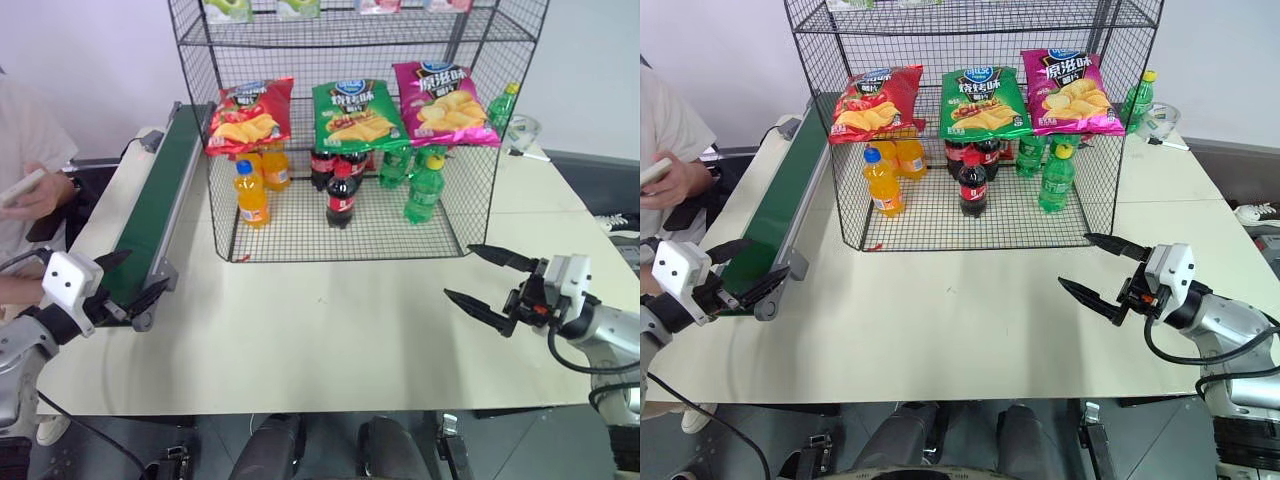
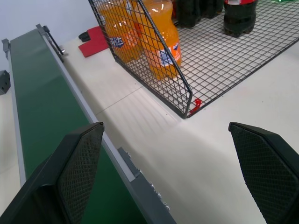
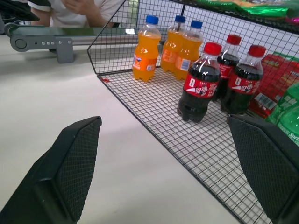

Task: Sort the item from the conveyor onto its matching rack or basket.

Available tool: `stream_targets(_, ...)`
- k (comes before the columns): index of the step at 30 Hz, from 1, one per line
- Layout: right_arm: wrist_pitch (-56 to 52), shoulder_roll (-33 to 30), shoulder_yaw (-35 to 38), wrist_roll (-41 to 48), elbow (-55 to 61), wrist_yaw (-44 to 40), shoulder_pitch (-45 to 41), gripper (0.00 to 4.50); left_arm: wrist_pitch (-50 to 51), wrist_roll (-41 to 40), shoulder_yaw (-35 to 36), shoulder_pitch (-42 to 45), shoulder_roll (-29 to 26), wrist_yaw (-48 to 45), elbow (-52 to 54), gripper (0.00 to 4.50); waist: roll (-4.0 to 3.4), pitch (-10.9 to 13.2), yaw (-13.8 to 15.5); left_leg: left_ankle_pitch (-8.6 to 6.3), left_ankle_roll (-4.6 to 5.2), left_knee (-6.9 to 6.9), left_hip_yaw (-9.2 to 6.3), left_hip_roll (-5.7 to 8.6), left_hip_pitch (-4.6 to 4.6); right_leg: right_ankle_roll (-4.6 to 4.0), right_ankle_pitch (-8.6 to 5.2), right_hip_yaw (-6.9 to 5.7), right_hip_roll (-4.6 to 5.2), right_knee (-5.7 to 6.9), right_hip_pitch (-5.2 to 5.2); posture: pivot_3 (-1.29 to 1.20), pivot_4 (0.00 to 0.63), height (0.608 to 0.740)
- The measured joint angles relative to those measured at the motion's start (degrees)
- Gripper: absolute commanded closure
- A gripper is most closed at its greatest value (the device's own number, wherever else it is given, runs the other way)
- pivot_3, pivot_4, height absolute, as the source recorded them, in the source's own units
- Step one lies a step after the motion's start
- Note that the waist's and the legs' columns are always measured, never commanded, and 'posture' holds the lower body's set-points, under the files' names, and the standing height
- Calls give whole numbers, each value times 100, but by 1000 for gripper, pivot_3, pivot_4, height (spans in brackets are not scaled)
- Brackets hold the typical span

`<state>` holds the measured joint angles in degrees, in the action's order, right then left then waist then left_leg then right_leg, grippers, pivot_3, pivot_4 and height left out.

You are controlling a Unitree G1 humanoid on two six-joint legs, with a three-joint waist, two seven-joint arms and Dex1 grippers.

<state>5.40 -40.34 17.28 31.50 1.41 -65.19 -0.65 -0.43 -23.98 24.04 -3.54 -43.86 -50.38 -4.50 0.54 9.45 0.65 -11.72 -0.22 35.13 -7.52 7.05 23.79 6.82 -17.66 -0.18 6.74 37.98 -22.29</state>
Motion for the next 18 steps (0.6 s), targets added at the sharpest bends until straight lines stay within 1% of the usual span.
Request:
stream_targets(8, 0, 2, -6, -11, -21, 0, -36, 0, -3, -11, -2, -138, 20, -124, 9, 26, 0, 0, -2, 0, 0, -1, 0, 0, 1, -1, 0, 0, 0, 0, -1, 0, 150, 740)
stream_targets(18, 0, 40, -69, -92, -64, 0, -88, 0, 29, -38, -1, -113, 20, -211, -44, 26, 0, 1, 1, 0, 0, -1, 0, 0, 1, -1, -1, 0, 0, 0, -1, 0, 150, 740)
